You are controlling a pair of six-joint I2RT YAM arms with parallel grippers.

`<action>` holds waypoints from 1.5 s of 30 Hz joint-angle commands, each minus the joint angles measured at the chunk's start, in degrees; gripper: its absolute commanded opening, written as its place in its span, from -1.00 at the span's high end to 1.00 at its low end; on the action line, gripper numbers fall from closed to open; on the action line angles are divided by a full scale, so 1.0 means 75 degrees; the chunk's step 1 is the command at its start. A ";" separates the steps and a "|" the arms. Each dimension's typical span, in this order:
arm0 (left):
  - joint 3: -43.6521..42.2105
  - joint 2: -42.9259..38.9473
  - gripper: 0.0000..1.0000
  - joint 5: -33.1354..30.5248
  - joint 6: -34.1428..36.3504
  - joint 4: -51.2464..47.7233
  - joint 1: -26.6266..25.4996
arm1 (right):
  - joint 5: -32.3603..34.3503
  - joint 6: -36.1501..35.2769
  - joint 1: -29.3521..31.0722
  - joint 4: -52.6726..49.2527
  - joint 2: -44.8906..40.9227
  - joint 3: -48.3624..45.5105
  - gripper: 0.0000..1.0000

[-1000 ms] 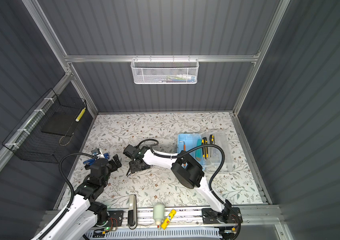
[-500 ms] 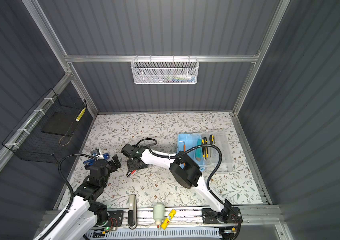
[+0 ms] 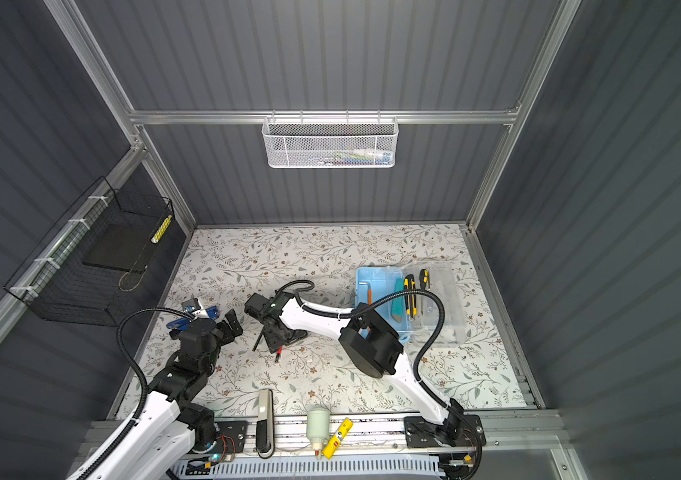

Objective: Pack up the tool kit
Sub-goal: 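Close the right gripper on the red-handled hex key and lift it, then carry the red-handled hex key over the blue box with the right gripper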

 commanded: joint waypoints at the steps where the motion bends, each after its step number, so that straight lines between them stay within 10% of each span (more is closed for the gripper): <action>1: -0.0050 0.0040 -0.99 -0.0073 0.0009 0.0015 0.0048 | 0.0274 -0.0314 -0.0195 -0.0641 -0.0473 -0.0998 -0.45; 21: -0.0049 0.0027 -0.99 -0.0082 0.0010 0.0011 0.0047 | -0.0801 -0.0993 -0.0901 0.1399 -0.0261 -0.0960 -0.21; 45: -0.0026 0.0101 -0.99 -0.0117 -0.0015 0.0007 0.0054 | 0.0421 -0.0568 -0.1038 0.0692 -0.0387 -0.0461 0.96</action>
